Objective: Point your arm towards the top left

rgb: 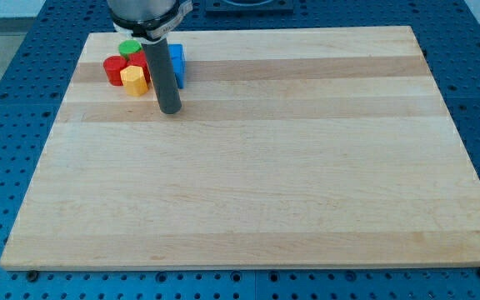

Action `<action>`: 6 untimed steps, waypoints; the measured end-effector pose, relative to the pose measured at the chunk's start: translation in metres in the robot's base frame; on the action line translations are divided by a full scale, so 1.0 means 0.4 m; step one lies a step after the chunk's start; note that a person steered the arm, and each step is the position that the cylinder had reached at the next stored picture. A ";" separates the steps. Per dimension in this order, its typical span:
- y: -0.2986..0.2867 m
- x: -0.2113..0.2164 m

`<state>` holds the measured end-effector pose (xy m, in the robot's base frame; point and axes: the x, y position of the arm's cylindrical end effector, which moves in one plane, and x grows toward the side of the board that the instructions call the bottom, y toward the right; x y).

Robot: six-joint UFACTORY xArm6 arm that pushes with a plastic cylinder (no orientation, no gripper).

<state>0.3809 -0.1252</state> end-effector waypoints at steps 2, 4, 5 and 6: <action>-0.077 0.019; -0.377 -0.008; -0.449 -0.072; -0.447 -0.175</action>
